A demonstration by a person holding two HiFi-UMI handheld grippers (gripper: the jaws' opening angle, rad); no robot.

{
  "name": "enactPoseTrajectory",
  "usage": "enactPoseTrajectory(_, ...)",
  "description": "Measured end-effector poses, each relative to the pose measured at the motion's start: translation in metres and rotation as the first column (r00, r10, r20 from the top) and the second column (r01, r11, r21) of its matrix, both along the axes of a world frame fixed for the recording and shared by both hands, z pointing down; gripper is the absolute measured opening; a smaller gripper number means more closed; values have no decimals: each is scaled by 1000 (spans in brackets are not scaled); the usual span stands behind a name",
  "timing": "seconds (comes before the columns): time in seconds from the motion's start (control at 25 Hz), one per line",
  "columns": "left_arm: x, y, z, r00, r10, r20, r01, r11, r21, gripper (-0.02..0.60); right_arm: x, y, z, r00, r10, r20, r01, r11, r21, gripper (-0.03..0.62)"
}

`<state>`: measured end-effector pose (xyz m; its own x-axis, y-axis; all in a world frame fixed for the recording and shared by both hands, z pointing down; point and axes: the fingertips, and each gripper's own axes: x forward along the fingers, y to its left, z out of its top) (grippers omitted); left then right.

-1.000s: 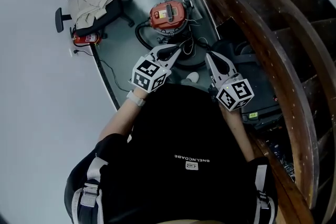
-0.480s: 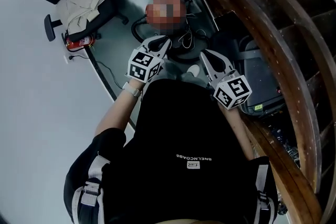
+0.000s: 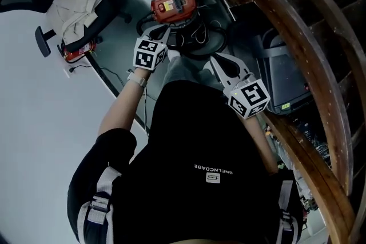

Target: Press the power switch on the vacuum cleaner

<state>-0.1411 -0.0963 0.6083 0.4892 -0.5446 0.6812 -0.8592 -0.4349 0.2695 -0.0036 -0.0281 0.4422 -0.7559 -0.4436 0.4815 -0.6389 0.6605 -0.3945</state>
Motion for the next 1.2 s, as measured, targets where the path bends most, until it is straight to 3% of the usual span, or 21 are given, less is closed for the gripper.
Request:
enactPoseTrajectory(0.64, -44, -59, 171, 990, 54, 134, -31, 985, -169, 18, -9, -7, 67, 995, 36, -95, -50, 988, -146, 29)
enactPoseTrajectory(1.2, -70, -105, 292, 978, 71, 194, -24, 971, -238, 17, -15, 0, 118, 985, 22, -168, -59, 974, -220, 29)
